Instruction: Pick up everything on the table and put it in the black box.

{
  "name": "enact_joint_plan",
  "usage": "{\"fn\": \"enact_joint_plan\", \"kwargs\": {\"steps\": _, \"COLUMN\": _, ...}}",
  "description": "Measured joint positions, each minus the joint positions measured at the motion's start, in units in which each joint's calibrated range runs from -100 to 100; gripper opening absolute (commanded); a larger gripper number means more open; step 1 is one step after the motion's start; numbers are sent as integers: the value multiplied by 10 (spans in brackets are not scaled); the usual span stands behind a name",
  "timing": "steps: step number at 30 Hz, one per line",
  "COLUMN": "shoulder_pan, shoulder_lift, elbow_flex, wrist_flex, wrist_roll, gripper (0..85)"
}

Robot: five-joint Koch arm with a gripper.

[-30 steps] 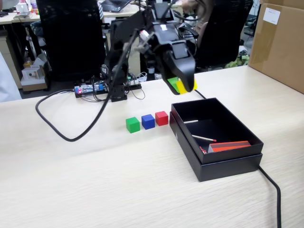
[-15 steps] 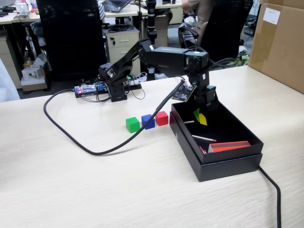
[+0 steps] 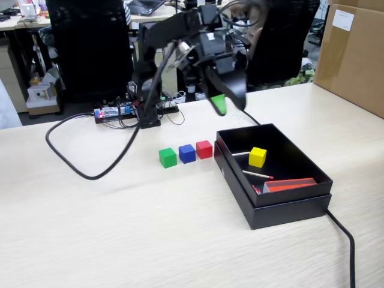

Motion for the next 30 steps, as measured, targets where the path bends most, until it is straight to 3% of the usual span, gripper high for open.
{"fn": "enact_joint_plan", "kwargs": {"steps": 8, "shoulder_pan": -71, "shoulder_lift": -117, "elbow_flex": -312, "wrist_flex": 0, "wrist_roll": -31, "gripper": 477}}
{"fn": "enact_joint_plan", "kwargs": {"steps": 20, "shoulder_pan": -84, "shoulder_lift": 13, "elbow_flex": -374, "wrist_flex": 83, "wrist_roll": -32, "gripper": 471}}
{"fn": "enact_joint_plan", "kwargs": {"steps": 25, "shoulder_pan": -84, "shoulder_lift": 71, "elbow_flex": -375, "wrist_flex": 109, "wrist_roll": -31, "gripper": 383}}
{"fn": "enact_joint_plan", "kwargs": {"steps": 28, "shoulder_pan": -84, "shoulder_lift": 92, "elbow_flex": -374, "wrist_flex": 129, "wrist_roll": -31, "gripper": 265}}
{"fn": "enact_joint_plan", "kwargs": {"steps": 29, "shoulder_pan": -84, "shoulder_lift": 94, "elbow_flex": -374, "wrist_flex": 132, "wrist_roll": -31, "gripper": 161}}
{"fn": "enact_joint_plan", "kwargs": {"steps": 30, "shoulder_pan": -84, "shoulder_lift": 97, "elbow_flex": -374, "wrist_flex": 140, "wrist_roll": -31, "gripper": 124}}
